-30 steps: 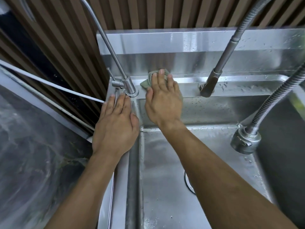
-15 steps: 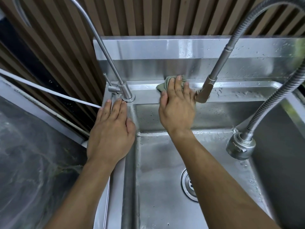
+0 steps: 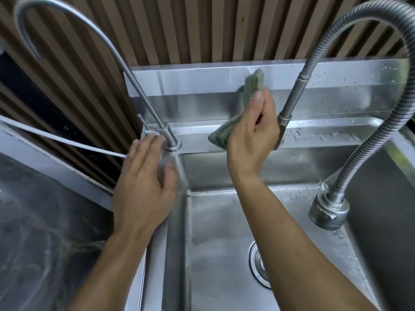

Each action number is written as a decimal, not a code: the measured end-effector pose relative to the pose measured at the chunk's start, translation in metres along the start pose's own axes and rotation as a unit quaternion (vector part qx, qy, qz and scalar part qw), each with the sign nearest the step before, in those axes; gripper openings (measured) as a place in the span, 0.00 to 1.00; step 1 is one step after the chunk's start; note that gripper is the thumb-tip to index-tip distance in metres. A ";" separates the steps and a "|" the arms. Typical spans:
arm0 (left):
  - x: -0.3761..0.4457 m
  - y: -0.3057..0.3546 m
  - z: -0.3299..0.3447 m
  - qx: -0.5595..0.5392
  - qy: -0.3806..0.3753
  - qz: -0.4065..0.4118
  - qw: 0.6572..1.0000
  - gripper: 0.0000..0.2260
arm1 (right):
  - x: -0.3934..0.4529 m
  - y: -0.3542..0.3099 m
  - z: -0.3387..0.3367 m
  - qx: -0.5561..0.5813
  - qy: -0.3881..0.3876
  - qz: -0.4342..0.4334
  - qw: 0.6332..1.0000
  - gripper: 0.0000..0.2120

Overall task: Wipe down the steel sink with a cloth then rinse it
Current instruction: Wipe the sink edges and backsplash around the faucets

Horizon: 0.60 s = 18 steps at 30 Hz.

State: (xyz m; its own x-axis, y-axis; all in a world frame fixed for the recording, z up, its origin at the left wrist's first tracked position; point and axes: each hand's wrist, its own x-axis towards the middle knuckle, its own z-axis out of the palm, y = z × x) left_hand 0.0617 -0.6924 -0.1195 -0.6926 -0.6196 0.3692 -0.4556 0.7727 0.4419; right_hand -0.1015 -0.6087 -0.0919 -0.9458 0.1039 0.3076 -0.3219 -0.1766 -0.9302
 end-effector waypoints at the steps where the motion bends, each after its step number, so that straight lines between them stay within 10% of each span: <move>1: 0.004 0.000 -0.003 -0.025 0.021 -0.017 0.999 0.28 | 0.003 -0.009 0.015 0.004 -0.014 -0.043 0.999 0.17; 7: 0.042 0.031 -0.010 -0.072 0.154 0.102 0.980 0.21 | 0.026 0.046 0.051 -0.389 -0.238 -0.394 0.798 0.23; 13: 0.094 0.078 0.006 -0.090 0.111 0.128 0.981 0.19 | 0.055 0.043 0.023 -0.329 -0.045 -0.145 0.932 0.26; 18: 0.141 0.063 0.034 0.033 0.036 0.168 0.985 0.23 | 0.036 0.051 0.029 -0.343 -0.127 -0.243 0.899 0.25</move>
State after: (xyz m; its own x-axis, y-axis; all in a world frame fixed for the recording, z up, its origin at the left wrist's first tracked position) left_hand -0.0837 -0.7266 -0.0677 -0.7707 -0.3329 0.5433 -0.2439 0.9418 0.2311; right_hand -0.1531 -0.6420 -0.1223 -0.7078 -0.2364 0.6657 -0.6802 0.4824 -0.5519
